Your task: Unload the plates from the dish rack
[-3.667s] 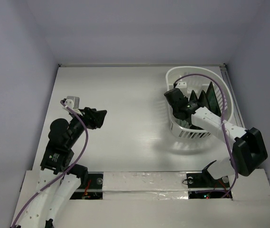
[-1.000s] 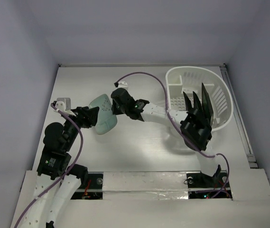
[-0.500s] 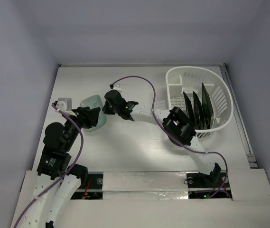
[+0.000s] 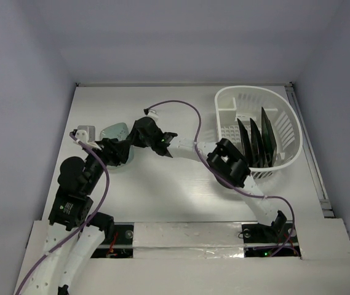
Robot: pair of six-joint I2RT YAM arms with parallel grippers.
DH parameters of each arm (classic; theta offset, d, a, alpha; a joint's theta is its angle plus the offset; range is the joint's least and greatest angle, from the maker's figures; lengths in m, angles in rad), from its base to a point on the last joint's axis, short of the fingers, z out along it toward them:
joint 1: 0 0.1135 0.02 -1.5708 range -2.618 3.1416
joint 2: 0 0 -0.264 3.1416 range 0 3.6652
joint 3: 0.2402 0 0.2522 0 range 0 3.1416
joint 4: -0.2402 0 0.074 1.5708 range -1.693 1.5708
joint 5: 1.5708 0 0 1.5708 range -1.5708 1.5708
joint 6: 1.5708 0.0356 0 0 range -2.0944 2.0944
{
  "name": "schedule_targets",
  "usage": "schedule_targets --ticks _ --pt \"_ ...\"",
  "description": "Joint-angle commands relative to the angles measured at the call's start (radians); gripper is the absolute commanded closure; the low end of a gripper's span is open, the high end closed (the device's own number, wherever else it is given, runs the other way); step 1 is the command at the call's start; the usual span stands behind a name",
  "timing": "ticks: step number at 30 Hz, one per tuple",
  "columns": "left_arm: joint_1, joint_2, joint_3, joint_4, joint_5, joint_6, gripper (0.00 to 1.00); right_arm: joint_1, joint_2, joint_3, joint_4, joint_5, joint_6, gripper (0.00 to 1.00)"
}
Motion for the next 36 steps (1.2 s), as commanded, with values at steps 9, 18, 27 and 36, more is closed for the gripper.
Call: schedule_targets --ticks 9,18,27,36 --pt "0.005 0.013 0.024 0.046 0.012 -0.001 0.48 -0.006 -0.290 -0.234 0.228 0.043 -0.107 0.39" --pt "0.014 0.011 0.017 0.050 0.027 0.001 0.57 -0.006 -0.826 -0.639 0.080 0.314 -0.397 1.00" --pt "0.014 0.014 0.016 0.063 0.051 0.001 0.96 -0.061 -1.373 -0.813 -0.532 0.747 -0.483 1.00" --pt "0.014 0.009 0.014 0.062 0.057 0.001 0.62 -0.144 -1.293 -0.598 -0.998 0.736 -0.388 0.82"
